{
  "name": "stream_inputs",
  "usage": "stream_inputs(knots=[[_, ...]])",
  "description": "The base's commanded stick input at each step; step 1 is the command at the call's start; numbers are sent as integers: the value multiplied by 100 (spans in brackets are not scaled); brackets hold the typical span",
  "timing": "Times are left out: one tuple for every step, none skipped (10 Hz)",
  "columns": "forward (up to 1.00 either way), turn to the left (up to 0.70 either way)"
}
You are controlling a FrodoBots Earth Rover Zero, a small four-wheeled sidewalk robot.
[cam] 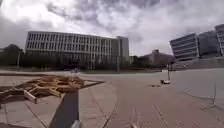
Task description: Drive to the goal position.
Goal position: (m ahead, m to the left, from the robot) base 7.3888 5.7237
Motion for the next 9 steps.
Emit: stream_inputs(knots=[[100, 0], [100, 0], [100, 0], [100, 0], [100, 0], [100, 0], [100, 0], [100, 0], [100, 0]])
